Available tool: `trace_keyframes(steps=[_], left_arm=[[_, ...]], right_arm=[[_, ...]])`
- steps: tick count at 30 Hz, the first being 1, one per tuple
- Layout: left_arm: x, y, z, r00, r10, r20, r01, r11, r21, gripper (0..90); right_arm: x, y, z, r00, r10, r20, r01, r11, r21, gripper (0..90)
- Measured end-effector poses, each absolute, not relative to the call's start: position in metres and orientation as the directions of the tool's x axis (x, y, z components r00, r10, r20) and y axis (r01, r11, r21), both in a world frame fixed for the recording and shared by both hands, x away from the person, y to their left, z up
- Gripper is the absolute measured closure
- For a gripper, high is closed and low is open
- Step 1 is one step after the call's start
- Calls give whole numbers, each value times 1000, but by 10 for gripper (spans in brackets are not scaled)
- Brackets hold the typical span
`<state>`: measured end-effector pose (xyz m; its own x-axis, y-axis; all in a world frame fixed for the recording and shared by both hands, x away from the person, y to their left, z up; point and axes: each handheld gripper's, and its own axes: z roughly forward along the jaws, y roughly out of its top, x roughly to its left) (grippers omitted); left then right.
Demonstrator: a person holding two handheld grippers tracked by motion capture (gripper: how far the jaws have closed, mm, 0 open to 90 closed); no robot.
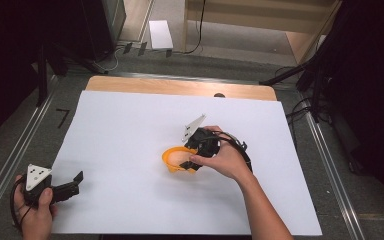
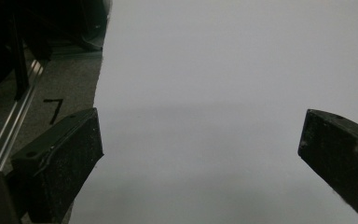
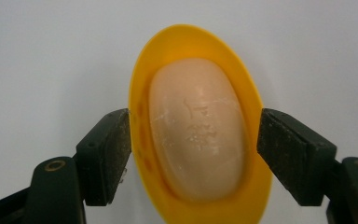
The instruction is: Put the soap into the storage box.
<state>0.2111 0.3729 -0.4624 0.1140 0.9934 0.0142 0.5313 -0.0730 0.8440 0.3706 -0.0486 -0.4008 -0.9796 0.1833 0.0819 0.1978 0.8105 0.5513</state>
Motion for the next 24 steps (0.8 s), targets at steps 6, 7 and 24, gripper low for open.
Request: trace_keyframes(steps=[6,7,24], left_arm=[[211,373,-462,113,993,13,530,-71,845,2],[211,373,-462,113,993,13,530,-71,845,2],[211,372,-462,111,994,18,532,-75,844,1]], right_arm=[[370,-55,-395,-975,209,78,215,789,576,202],[370,-55,-395,-975,209,78,215,789,576,202],[364,-98,-391,-938,335,89,314,712,628,49]])
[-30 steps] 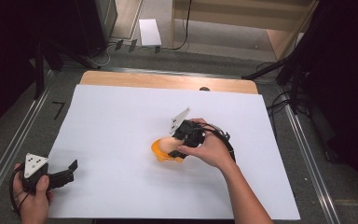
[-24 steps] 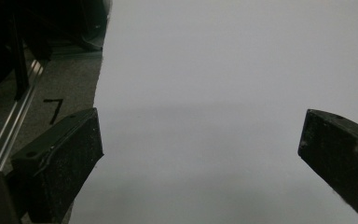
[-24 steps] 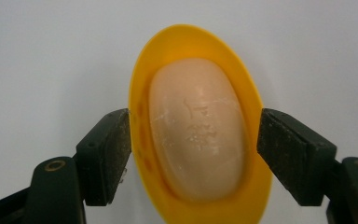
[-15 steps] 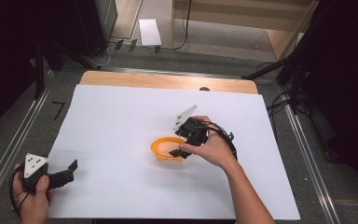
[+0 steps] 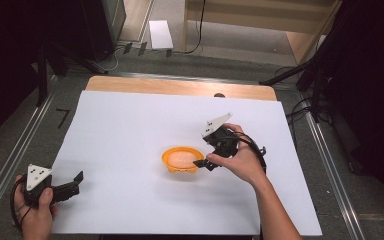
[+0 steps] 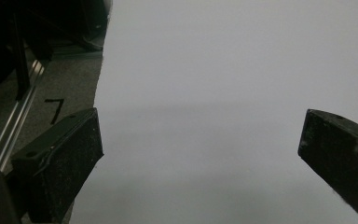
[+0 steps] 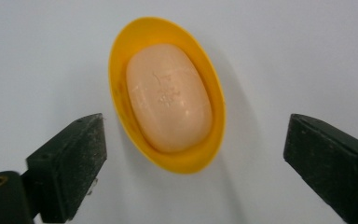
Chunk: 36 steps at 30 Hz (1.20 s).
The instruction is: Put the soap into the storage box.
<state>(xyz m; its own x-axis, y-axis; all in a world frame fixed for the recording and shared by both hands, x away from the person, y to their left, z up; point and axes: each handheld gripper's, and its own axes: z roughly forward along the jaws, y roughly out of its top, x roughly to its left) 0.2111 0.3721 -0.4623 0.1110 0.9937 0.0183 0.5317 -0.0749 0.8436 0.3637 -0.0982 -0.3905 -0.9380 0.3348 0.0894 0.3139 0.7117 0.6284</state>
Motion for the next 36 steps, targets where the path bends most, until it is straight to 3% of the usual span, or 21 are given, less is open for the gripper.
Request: trace_keyframes(steps=[3,20,36], left_arm=[[211,372,-462,110,994,18,531,-75,844,2],[211,372,-462,109,994,21,531,-76,844,2],[211,372,-462,110,994,24,530,-79,844,1]], right_arm=[[363,-115,-392,-916,386,109,358,665,655,0],[352,-187,-406,-808,575,130,484,521,703,0],[335,-229,-431,-717,685,132,545,432,718,0]])
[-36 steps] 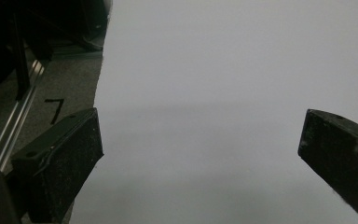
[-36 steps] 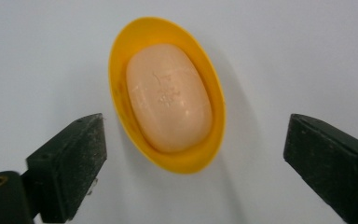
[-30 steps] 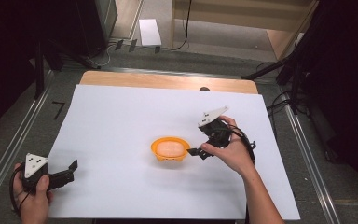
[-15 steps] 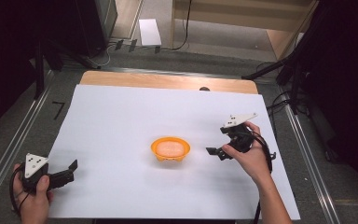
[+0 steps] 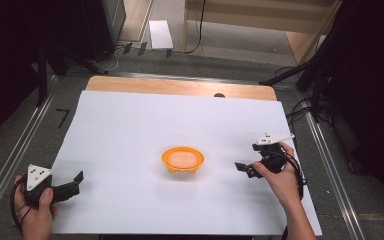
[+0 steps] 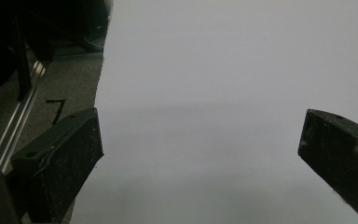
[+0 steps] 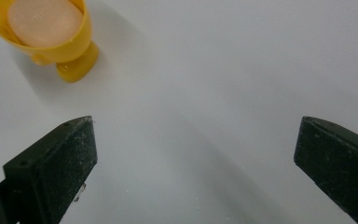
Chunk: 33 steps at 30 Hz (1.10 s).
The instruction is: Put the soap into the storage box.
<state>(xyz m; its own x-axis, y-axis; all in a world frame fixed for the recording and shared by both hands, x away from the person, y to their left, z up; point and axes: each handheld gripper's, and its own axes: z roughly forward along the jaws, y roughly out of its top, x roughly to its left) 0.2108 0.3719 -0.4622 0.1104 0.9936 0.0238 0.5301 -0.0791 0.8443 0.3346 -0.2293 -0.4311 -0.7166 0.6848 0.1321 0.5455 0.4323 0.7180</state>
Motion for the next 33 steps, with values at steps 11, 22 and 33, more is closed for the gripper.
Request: trace_keyframes(steps=[11,22,33], left_arm=[[211,372,-462,109,994,24,527,-78,846,2],[211,372,-462,107,994,25,528,-78,846,2],[210,372,-462,106,994,21,526,-74,847,2]], right_arm=[[311,-261,-455,-656,738,155,588,372,718,0],[289,-292,-467,-573,804,160,602,280,747,0],[262,-328,-483,-463,871,163,629,193,754,0]])
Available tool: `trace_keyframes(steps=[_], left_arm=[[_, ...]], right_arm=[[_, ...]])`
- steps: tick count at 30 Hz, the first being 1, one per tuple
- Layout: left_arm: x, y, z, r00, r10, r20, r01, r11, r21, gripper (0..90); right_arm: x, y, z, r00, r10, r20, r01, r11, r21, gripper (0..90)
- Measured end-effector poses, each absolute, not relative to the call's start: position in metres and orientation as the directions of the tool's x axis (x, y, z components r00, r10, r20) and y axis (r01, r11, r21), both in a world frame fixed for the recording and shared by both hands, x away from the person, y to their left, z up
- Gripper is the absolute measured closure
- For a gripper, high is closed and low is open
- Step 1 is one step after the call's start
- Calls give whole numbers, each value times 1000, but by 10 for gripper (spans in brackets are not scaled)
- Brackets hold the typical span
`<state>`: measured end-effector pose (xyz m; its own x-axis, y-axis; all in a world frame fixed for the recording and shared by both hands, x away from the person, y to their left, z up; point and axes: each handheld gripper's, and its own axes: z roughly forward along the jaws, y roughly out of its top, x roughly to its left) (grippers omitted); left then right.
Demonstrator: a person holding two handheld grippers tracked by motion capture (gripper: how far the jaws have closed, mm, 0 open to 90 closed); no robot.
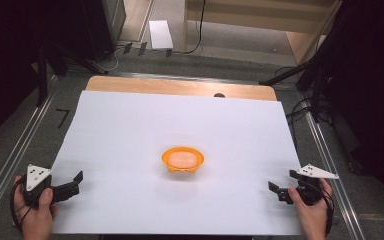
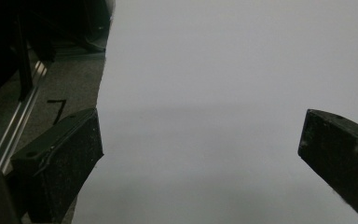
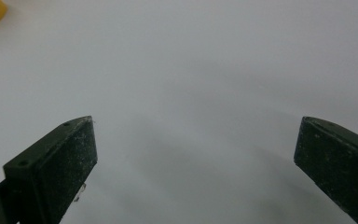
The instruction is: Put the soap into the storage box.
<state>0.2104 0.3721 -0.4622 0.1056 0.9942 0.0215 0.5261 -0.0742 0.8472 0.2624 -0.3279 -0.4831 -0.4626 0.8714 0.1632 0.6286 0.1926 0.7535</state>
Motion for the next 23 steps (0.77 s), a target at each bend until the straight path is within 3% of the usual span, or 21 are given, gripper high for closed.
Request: trace_keyframes(steps=[13,23], left_arm=[[210,371,-462,104,994,30,525,-80,847,2],[211,371,-462,109,994,25,531,-80,844,2]], right_arm=[[230,-360,-488,-342,924,170,597,74,799,0],[227,-359,-488,-332,929,165,591,69,803,0]])
